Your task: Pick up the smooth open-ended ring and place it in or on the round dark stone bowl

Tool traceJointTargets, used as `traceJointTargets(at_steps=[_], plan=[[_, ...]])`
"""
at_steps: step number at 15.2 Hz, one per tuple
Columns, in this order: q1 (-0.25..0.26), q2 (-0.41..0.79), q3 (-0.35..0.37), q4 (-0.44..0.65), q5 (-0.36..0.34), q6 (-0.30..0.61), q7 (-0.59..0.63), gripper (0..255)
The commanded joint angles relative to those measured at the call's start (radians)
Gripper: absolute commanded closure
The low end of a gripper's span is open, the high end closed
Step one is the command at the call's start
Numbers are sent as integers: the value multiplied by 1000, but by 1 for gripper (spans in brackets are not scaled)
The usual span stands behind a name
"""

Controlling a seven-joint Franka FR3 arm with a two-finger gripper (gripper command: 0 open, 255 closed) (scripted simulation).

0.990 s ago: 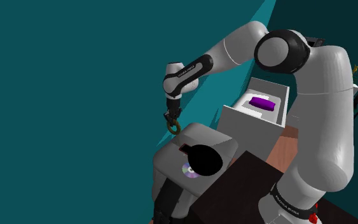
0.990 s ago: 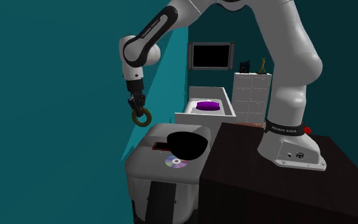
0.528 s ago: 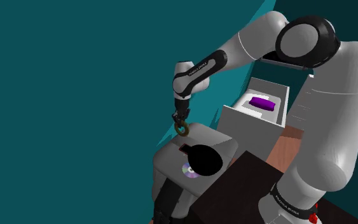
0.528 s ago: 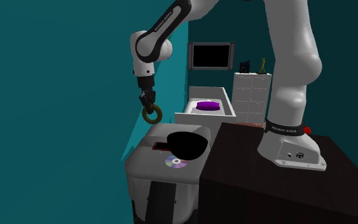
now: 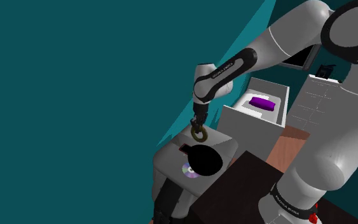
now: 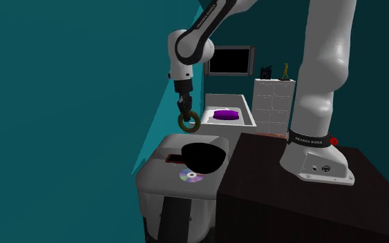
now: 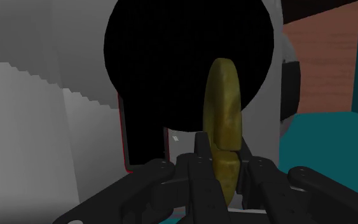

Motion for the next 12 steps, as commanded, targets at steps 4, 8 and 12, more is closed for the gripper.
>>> traceJointTargets(at_steps=[4, 8, 12], plan=[[-21, -139, -21, -173, -6, 35, -37, 255], [-20, -88, -21, -185, -4, 97, -39, 255], [-20, -33, -21, -192, -2, 159, -41, 255]])
